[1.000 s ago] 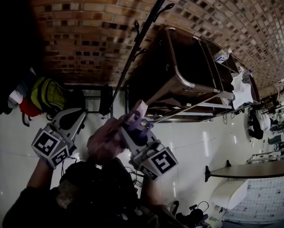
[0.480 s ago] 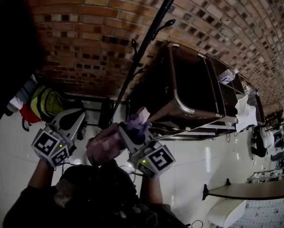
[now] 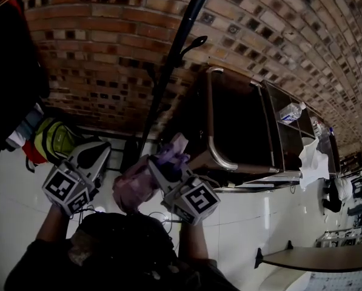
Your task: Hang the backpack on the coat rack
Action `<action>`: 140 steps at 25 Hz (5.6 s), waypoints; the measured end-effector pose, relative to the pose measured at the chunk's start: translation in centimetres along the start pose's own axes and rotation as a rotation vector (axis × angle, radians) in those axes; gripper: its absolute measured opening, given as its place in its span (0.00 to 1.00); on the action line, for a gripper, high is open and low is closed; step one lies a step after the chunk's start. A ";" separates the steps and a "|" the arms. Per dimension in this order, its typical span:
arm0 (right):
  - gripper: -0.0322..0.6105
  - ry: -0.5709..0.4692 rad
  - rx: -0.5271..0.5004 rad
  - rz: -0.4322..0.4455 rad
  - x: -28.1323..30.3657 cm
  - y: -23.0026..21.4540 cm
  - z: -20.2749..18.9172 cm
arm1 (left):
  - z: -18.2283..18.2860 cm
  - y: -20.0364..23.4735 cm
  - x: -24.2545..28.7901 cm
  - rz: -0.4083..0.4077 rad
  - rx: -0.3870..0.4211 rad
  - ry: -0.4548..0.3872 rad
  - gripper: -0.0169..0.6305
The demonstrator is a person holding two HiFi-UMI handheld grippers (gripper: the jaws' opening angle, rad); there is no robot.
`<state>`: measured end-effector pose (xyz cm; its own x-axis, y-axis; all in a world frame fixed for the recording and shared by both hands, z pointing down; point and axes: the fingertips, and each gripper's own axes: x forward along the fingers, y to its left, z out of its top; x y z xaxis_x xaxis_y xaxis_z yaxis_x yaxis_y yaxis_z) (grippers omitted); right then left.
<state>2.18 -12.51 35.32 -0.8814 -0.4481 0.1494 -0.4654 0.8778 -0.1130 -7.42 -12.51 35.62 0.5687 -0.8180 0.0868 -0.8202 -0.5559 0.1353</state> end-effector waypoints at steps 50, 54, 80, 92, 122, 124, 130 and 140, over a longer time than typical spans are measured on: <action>0.08 0.283 -0.024 0.096 14.9 -16.7 -2.9 | -1.5 13.6 15.8 -0.022 -0.093 0.083 0.09; 0.08 0.325 -0.042 0.115 15.3 -16.5 -4.0 | -1.8 14.3 15.9 -0.022 -0.098 0.089 0.09; 0.08 0.424 -0.041 0.264 16.0 -14.2 -9.2 | -3.5 14.1 15.9 -0.007 -0.125 0.121 0.09; 0.09 0.281 0.083 0.113 16.0 -15.6 -10.6 | -4.5 12.5 15.5 -0.016 -0.126 0.138 0.09; 0.33 0.138 0.014 -0.246 5.9 -18.4 -9.8 | -4.3 7.2 15.0 0.007 -0.083 0.106 0.09; 0.29 0.093 0.033 -0.269 5.0 -18.4 -8.9 | -4.1 6.6 15.0 0.011 -0.078 0.095 0.09; 0.10 0.021 0.002 -0.247 3.9 -17.0 -6.3 | -3.6 4.6 14.9 0.018 -0.063 0.067 0.09; 0.09 -0.108 -0.084 -0.161 2.2 -14.7 -2.0 | -2.9 1.9 13.7 0.055 -0.032 0.051 0.09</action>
<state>7.25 -26.10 39.29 -0.8020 -0.5950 0.0523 -0.5964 0.8026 -0.0129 -1.05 -24.37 39.94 0.5258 -0.8382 0.1449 -0.8484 -0.5045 0.1601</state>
